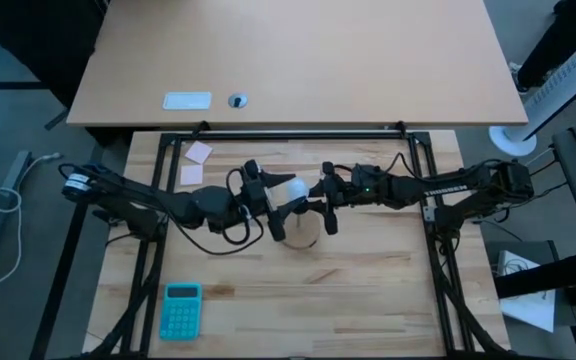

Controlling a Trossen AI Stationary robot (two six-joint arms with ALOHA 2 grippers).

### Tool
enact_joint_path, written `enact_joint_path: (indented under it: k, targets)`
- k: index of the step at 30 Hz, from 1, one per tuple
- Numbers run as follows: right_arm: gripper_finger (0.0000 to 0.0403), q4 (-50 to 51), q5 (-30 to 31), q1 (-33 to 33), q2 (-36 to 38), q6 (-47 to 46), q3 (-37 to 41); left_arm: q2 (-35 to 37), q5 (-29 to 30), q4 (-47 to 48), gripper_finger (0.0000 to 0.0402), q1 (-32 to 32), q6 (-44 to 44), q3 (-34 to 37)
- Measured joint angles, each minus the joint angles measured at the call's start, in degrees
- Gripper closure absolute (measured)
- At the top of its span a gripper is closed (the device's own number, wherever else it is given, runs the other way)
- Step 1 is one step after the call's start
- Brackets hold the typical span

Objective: Screw lightbulb
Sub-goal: Insert the lightbulb into the lamp

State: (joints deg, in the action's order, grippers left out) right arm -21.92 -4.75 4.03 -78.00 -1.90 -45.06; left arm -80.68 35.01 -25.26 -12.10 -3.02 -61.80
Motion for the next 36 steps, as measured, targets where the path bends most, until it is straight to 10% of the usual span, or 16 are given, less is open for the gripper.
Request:
enact_joint_path:
  k: [36]
  targets:
    - [0.0314, 1.9, -1.6, -0.1, 0.3, 1.7, -0.3, 3.7, 1.5, 2.1, 0.0139, -2.5, -6.0, 0.5]
